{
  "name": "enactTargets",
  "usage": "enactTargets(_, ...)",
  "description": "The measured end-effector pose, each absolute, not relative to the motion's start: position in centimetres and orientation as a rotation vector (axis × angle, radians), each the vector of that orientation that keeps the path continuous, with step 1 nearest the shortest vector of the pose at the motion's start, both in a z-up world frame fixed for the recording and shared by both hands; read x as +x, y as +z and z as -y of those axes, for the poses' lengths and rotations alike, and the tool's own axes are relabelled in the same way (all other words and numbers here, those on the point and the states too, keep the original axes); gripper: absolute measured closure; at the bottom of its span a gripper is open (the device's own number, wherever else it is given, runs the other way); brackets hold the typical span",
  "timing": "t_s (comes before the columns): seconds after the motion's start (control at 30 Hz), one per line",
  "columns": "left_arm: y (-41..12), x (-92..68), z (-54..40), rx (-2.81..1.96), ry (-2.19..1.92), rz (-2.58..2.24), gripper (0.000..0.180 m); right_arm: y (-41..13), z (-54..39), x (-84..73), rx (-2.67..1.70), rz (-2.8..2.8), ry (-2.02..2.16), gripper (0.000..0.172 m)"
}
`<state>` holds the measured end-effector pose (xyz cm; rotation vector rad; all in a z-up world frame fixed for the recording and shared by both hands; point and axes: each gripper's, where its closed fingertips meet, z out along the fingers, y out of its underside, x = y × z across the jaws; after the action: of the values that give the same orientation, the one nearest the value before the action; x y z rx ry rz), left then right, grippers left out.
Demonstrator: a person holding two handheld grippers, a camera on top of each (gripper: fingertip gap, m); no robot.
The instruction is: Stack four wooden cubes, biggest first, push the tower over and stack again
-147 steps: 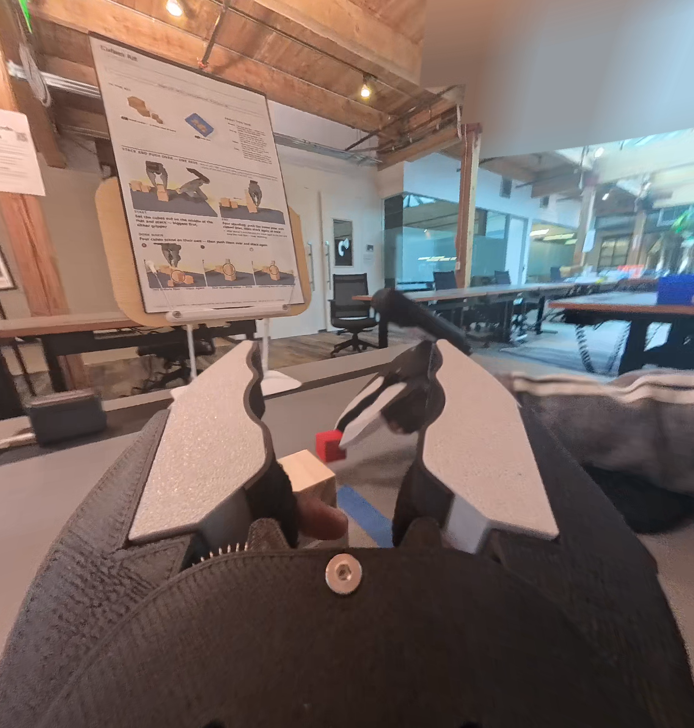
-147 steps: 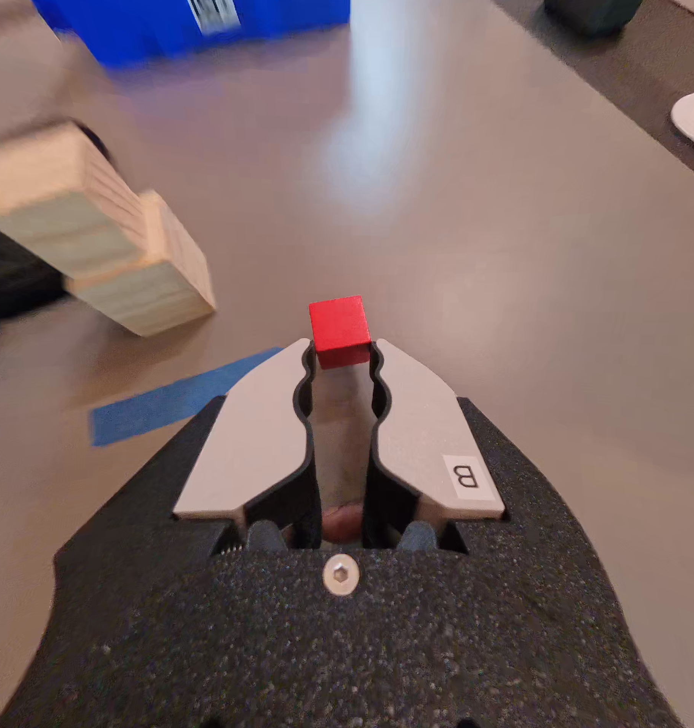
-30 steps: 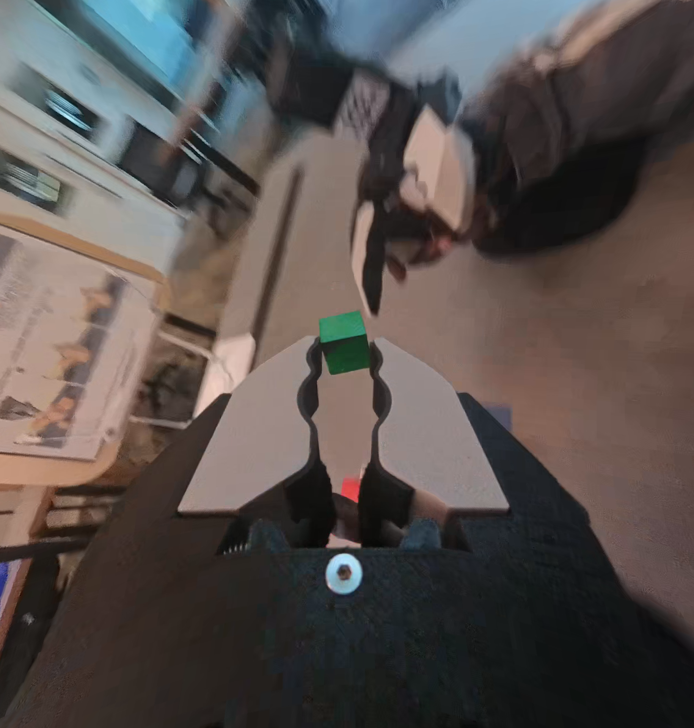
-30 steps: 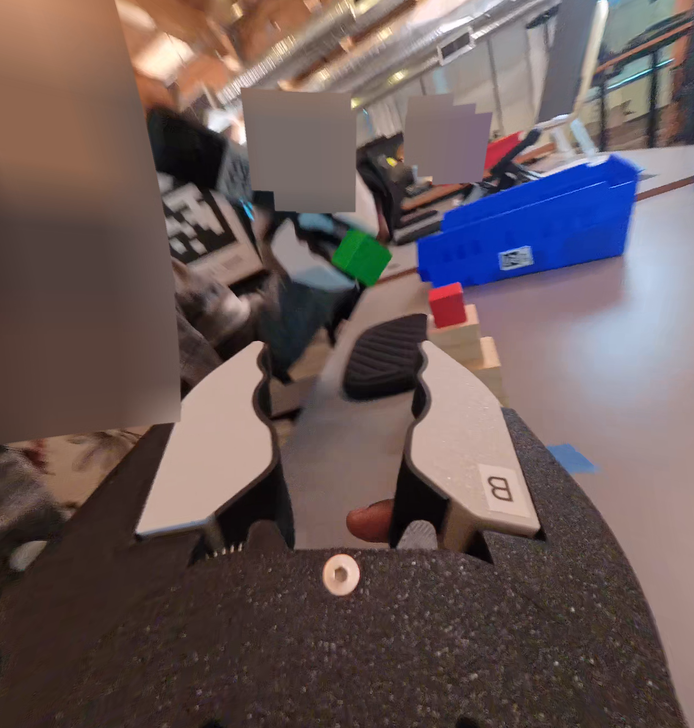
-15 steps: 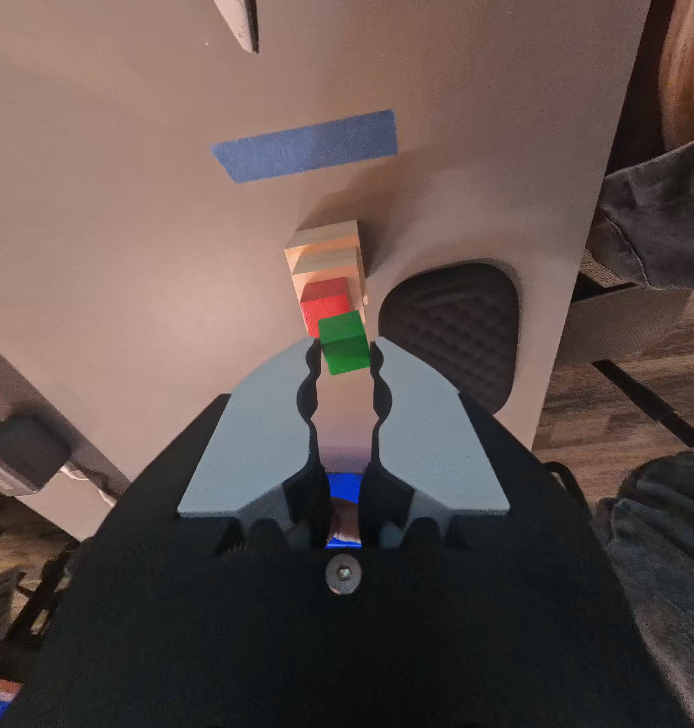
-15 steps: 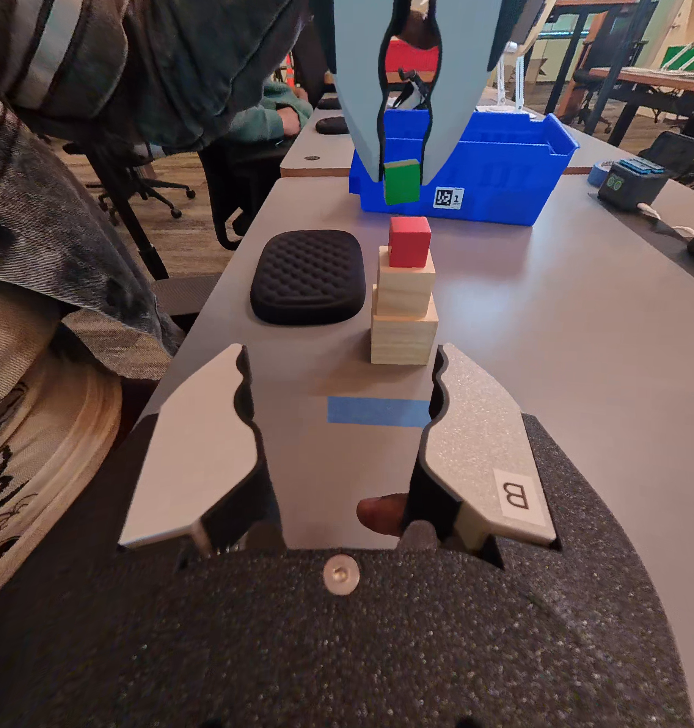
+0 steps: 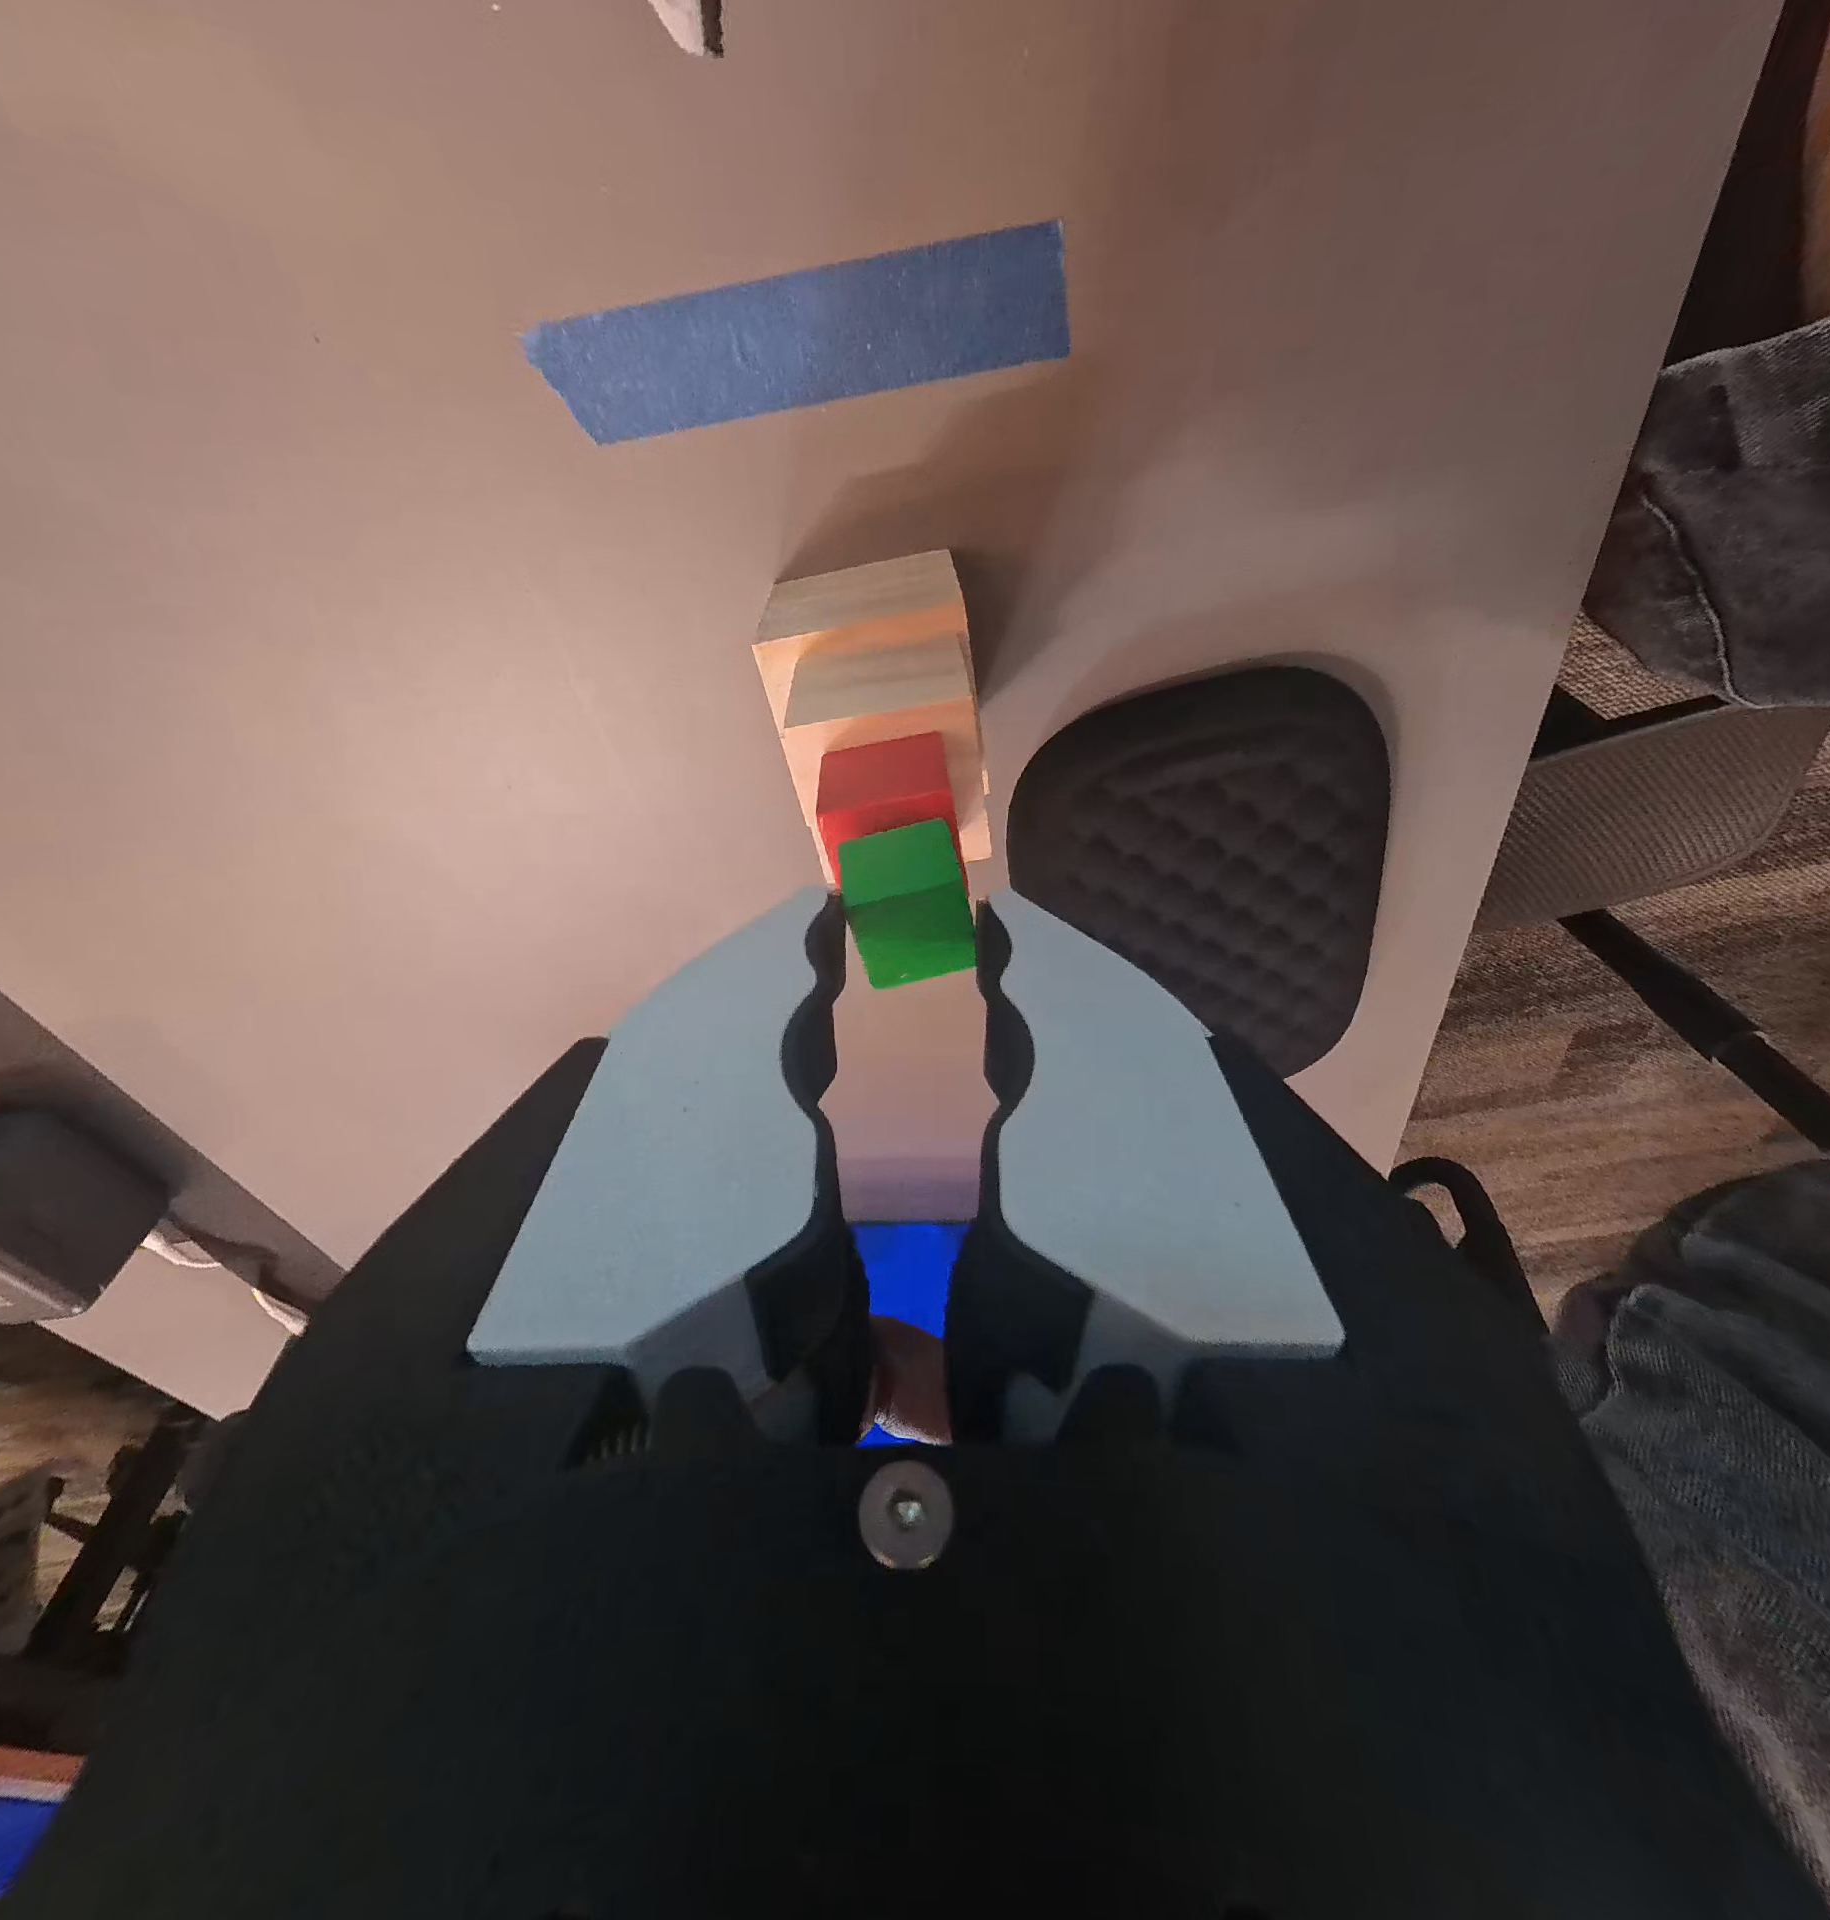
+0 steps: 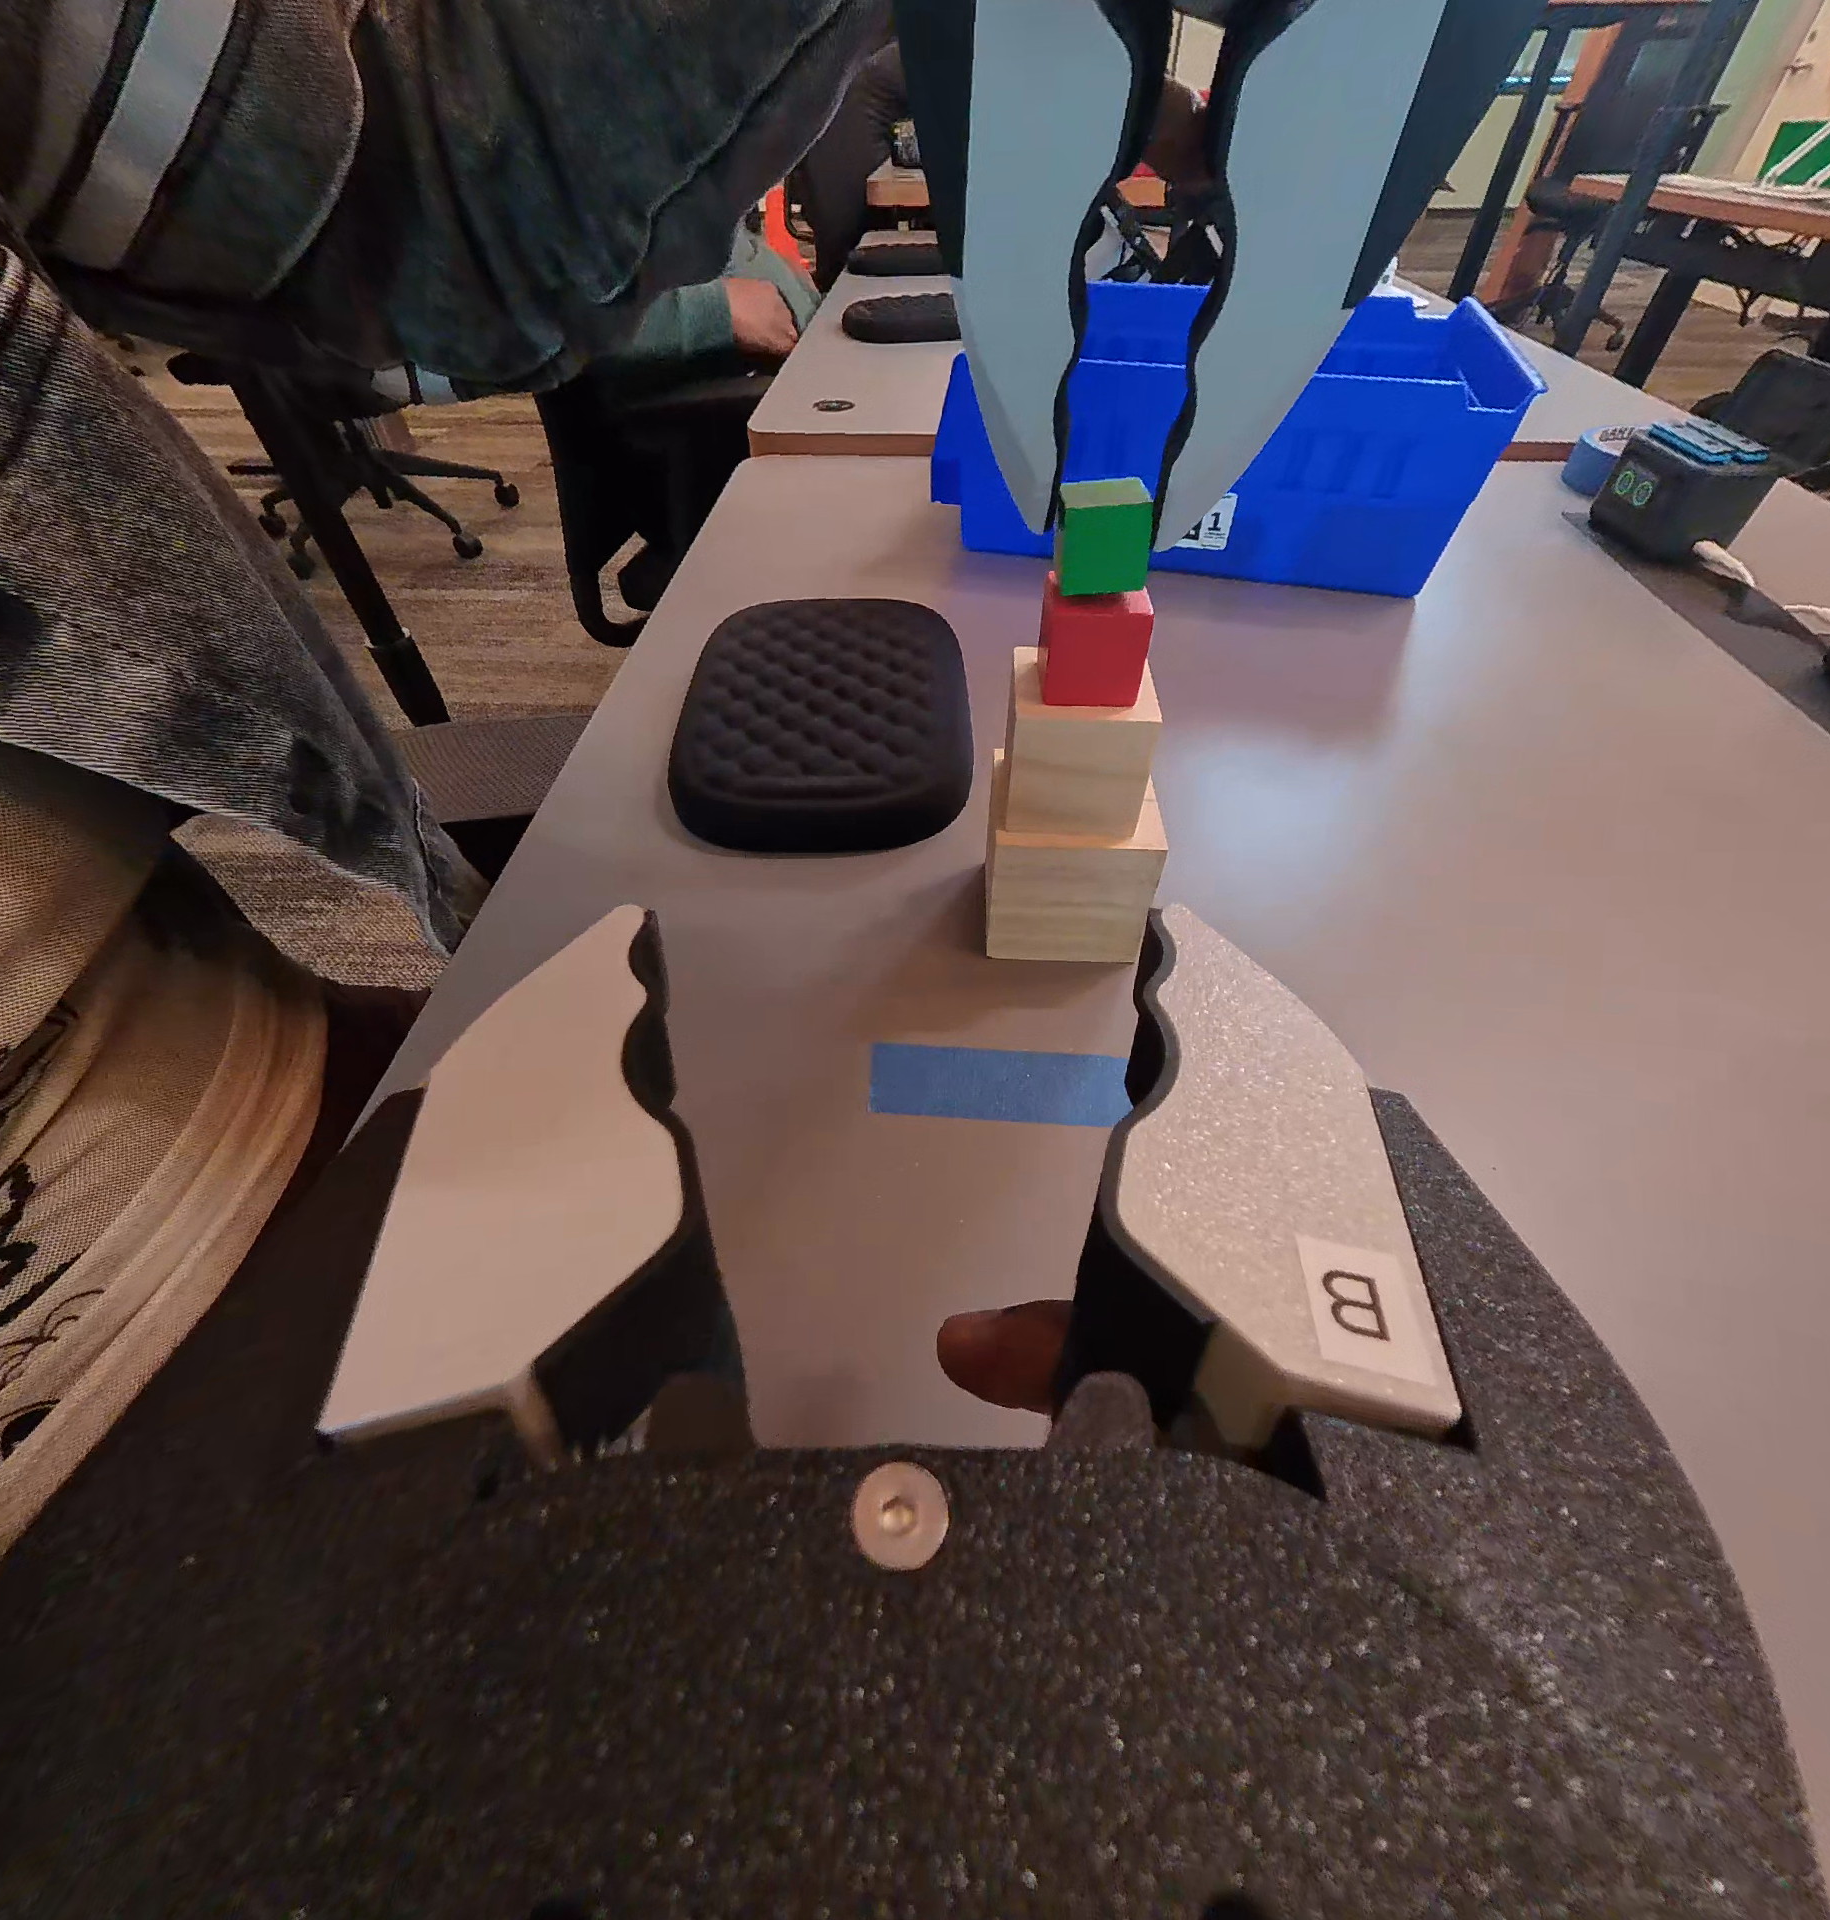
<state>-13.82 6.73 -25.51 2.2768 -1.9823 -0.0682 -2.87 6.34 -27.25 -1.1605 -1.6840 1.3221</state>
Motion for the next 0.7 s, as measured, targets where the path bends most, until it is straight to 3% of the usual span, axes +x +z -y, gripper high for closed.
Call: enactTargets(0.7, -25.76, -13.92, -6.91, 2.302, -0.061, 1.974, 0.156, -27.5, -6.37, -2.88, -1.162, 1.696, 1.304, 0.085)
